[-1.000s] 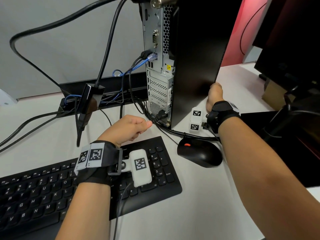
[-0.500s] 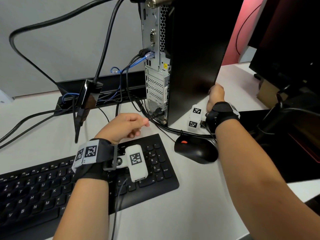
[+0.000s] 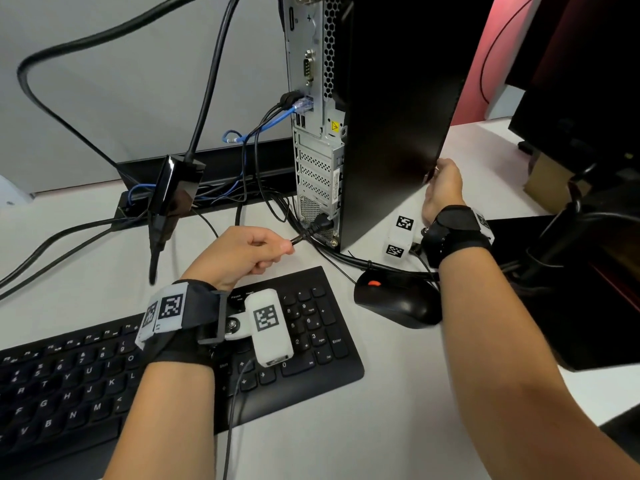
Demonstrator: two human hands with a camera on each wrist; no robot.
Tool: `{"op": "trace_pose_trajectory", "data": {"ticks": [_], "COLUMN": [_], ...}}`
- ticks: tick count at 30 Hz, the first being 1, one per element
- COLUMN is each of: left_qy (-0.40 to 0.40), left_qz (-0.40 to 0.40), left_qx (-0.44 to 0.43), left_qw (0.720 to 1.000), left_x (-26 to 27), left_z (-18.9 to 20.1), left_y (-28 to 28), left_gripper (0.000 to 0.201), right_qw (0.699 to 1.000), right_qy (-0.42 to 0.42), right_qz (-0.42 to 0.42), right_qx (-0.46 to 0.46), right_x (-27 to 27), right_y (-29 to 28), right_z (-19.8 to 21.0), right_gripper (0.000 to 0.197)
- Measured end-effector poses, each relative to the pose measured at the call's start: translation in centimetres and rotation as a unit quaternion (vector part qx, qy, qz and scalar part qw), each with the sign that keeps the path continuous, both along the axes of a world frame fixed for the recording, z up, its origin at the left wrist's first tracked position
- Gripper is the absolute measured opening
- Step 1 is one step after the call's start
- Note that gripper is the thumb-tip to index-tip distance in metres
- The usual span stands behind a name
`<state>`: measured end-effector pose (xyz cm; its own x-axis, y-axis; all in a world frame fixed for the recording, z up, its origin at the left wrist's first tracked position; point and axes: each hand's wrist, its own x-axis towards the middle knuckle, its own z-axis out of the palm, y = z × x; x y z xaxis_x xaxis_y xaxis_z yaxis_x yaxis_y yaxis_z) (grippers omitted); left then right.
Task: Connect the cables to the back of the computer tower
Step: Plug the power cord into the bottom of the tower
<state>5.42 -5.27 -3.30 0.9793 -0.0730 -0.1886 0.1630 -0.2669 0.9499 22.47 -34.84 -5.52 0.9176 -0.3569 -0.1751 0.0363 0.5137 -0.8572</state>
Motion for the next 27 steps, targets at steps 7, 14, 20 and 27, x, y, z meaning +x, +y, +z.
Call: {"op": "trace_pose_trajectory", "data": {"ticks": [7,14,20,27], "left_qy": [-0.013,-0.025,-0.029,-0.041], "left_qz": [0.005,0.012,0.016,0.017], "left_qx": [0.005,0.021,0.033,0.042], "left_qw": [1.000,0.999,0.999,0.998], "left_x": [0.1,0.2,0.3,0.2], "left_z": [0.1,0.0,-0.1,0.0], "left_y": [-0.3,-0.2,-0.2,-0.2], "left_gripper": [0.017,0.015,0.015,0.016], "right_qw": [1.000,0.997,0.994,0.990], "right_qy": [0.003,0.022,0.052,0.077], "right_qz": [0.001,0.020,-0.009,-0.039], "right_qx": [-0.031,-0.077,-0.094,-0.114], "right_x": [0.0,0.8,1.3,2.0], "right_y": [0.2,-0.1,-0.3,-0.5], "right_z": [0.3,-0.1,0.0,0.1], "right_gripper": [0.020,0.021,0.020,0.024]}}
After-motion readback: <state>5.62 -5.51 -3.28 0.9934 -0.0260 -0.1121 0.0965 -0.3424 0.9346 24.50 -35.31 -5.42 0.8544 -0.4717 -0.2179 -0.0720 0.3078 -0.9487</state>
